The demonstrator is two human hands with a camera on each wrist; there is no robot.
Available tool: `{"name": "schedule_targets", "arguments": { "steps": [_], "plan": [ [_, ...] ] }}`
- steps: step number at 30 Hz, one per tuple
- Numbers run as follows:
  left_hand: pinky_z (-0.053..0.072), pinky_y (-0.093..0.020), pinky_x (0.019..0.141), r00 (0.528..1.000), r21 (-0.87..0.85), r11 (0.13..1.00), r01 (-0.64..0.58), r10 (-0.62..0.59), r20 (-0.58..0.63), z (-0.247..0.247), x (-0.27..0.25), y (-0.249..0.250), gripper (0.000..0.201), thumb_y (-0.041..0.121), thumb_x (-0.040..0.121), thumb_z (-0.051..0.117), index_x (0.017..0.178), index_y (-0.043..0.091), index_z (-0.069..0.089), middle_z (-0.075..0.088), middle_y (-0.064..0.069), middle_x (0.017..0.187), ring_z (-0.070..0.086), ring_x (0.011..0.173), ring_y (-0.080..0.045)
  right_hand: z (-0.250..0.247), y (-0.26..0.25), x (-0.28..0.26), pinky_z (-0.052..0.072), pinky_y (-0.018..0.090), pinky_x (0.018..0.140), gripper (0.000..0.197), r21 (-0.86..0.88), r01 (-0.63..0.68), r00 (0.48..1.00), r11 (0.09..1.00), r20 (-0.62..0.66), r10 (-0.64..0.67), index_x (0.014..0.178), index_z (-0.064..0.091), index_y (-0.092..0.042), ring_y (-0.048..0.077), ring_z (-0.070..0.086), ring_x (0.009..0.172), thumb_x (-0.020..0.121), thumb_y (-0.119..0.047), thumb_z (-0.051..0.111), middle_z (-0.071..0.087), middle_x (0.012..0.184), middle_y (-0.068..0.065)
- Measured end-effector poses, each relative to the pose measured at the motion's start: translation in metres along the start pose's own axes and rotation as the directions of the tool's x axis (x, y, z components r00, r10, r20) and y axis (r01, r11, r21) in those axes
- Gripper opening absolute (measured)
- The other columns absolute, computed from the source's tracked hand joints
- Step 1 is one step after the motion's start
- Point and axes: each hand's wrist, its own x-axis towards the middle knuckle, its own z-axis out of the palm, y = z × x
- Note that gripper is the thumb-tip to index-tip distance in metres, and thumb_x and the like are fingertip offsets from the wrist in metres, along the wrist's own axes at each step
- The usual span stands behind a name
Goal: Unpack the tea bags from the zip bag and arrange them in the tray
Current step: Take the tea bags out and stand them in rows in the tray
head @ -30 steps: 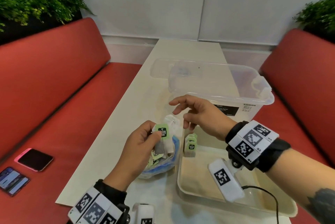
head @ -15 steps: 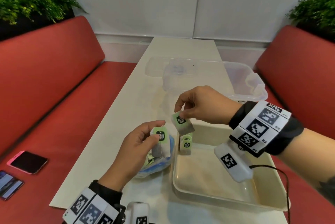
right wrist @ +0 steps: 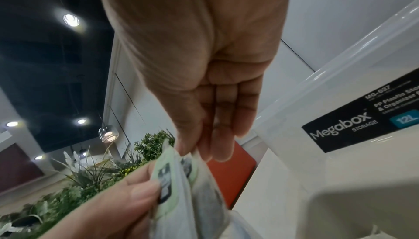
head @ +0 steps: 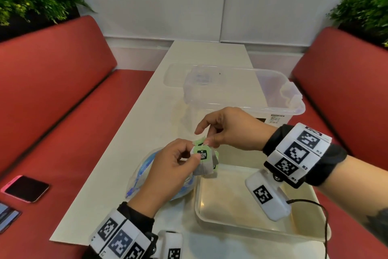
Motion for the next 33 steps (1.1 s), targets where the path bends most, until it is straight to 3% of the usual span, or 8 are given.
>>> {"name": "schedule_targets", "arguments": {
  "steps": [2,5,9,13,21,26,29,33],
  "plan": [
    [0.045,-0.019,0.058,1.0,0.039,0.999,-0.022,0.022,0.017,0.003,-0.001,-0.002,0.011,0.015,0.084,0.063,0.074,0.013,0.06,0.059,0.005,0.077,0.054,0.065,-0.005,0.002,0.004,-0.001,0.052,0.023,0.07,0.009,-0.063,-0.009,1.0,0.998,0.024,0.01,0.088,0.07,-0.023,0.005,0.062,0.061,0.081,-0.019,0.072,0.072,0.073,0.001],
    [0.051,-0.025,0.067,0.998,0.083,0.996,-0.039,0.035,0.048,0.005,-0.004,-0.006,0.006,0.026,0.077,0.059,0.074,0.021,0.061,0.061,0.011,0.087,0.059,0.08,-0.006,0.005,0.01,-0.002,0.047,0.018,0.063,0.003,-0.132,-0.014,0.998,0.991,0.052,0.021,0.082,0.071,-0.021,0.003,0.058,0.061,0.081,-0.023,0.073,0.07,0.074,-0.003],
    [0.046,-0.011,0.072,0.999,0.036,0.999,-0.019,0.017,0.049,0.003,-0.018,-0.017,0.002,0.034,0.075,0.06,0.073,0.033,0.061,0.061,0.02,0.103,0.057,0.1,-0.001,0.004,0.027,0.0,0.037,0.015,0.057,0.005,-0.249,-0.081,0.995,0.965,0.033,0.092,0.077,0.07,-0.022,0.002,0.051,0.06,0.077,-0.025,0.074,0.061,0.067,-0.01],
    [0.047,-0.012,0.076,0.996,-0.034,0.999,-0.007,0.01,0.087,0.01,-0.037,-0.032,0.019,0.041,0.074,0.056,0.072,0.024,0.062,0.064,0.018,0.102,0.059,0.1,-0.002,0.012,0.05,0.006,0.036,0.014,0.056,0.006,-0.307,-0.163,0.981,0.938,0.047,0.186,0.08,0.07,-0.018,-0.001,0.05,0.059,0.077,-0.022,0.074,0.057,0.063,-0.014],
    [0.048,-0.014,0.073,0.982,0.074,0.99,-0.118,0.105,0.156,0.013,-0.049,-0.039,0.01,0.032,0.081,0.057,0.079,0.024,0.062,0.064,0.02,0.102,0.062,0.09,-0.01,0.046,0.078,0.022,0.038,0.013,0.048,0.006,-0.44,-0.224,0.931,0.87,0.166,0.324,0.084,0.07,-0.016,0.0,0.048,0.05,0.079,-0.02,0.069,0.062,0.07,-0.006],
    [0.051,-0.021,0.079,0.974,0.106,0.983,-0.147,0.126,0.189,0.012,-0.048,-0.041,0.011,0.031,0.082,0.057,0.08,0.021,0.062,0.063,0.021,0.103,0.061,0.1,-0.005,0.061,0.086,0.031,0.04,0.023,0.058,0.005,-0.505,-0.21,0.943,0.837,0.122,0.31,0.072,0.064,-0.02,0.016,0.055,0.07,0.077,-0.02,0.063,0.061,0.07,-0.005],
    [0.052,-0.029,0.081,0.971,0.109,0.983,-0.145,0.121,0.204,0.011,-0.048,-0.039,0.011,0.032,0.083,0.056,0.083,0.024,0.062,0.063,0.021,0.103,0.061,0.1,-0.005,0.067,0.09,0.033,0.039,0.024,0.058,0.021,-0.499,-0.224,0.949,0.837,0.085,0.304,0.058,0.05,-0.024,0.017,0.054,0.069,0.076,-0.019,0.061,0.054,0.064,-0.008],
    [0.052,-0.03,0.08,0.972,0.108,0.984,-0.143,0.119,0.205,0.011,-0.048,-0.037,0.01,0.033,0.083,0.056,0.084,0.025,0.062,0.063,0.022,0.103,0.061,0.1,-0.005,0.068,0.091,0.034,0.044,0.026,0.061,0.021,-0.48,-0.231,0.953,0.846,0.062,0.295,0.059,0.05,-0.025,0.017,0.057,0.072,0.076,-0.02,0.061,0.058,0.069,-0.006]
  ]
}}
